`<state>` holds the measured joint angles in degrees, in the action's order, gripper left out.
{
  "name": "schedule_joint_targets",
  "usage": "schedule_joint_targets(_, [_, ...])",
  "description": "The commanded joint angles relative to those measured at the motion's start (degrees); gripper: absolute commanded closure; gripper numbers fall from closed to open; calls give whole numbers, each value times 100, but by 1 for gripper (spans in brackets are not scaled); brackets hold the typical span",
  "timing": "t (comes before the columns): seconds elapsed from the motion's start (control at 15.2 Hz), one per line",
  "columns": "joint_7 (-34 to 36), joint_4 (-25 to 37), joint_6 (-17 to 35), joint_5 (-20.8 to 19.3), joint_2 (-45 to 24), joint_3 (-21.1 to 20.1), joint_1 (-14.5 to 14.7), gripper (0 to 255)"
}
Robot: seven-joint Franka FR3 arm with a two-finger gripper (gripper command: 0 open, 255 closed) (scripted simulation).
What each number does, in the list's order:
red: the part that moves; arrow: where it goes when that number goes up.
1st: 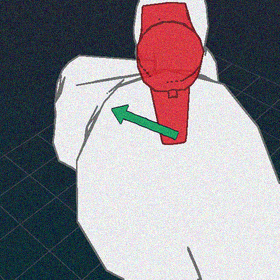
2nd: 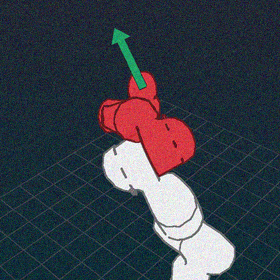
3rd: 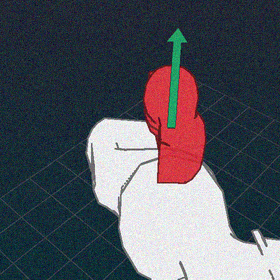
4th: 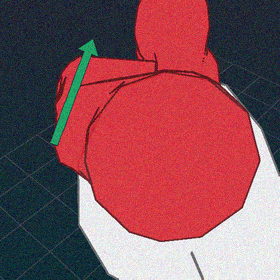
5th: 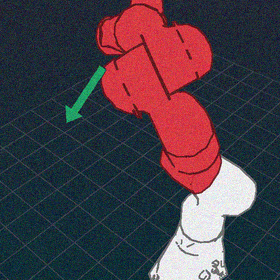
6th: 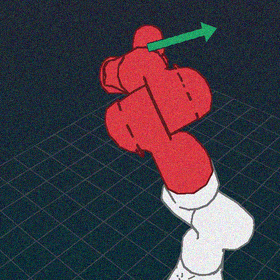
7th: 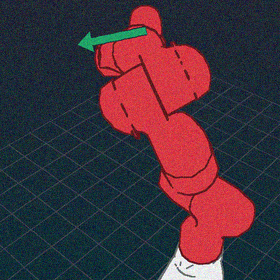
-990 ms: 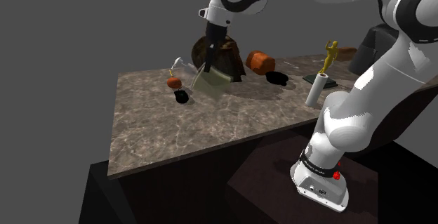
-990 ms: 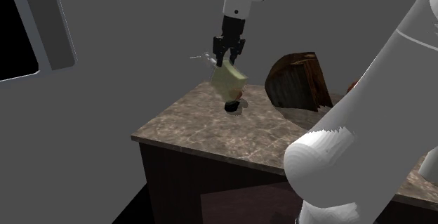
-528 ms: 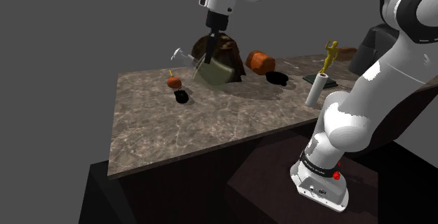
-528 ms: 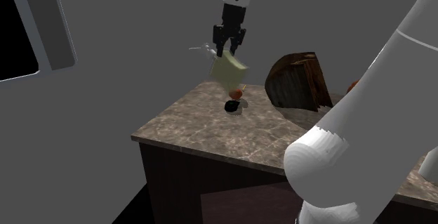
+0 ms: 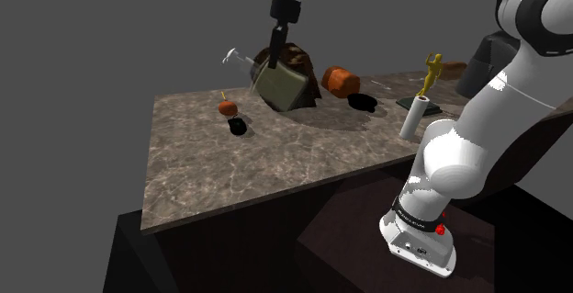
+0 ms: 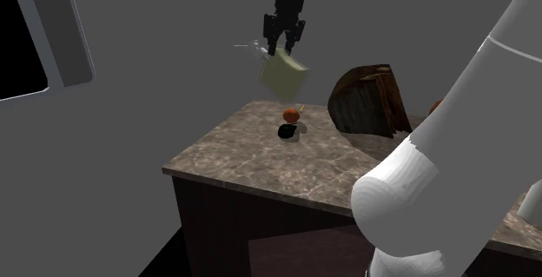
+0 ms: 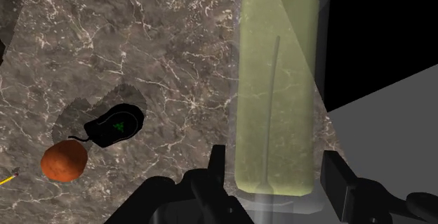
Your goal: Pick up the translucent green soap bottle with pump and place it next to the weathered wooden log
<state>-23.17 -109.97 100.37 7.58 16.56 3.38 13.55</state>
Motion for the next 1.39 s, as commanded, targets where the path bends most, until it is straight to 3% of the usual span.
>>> schedule_joint_targets(0.0, [23, 207, -164, -1, -41, 0, 2, 255])
schedule_joint_targets(0.66, [109, 1209, -933, 1, -270, 19, 7, 255])
schedule_joint_targets(1.32, [-1308, 1409, -1232, -51, -372, 953, -511, 255])
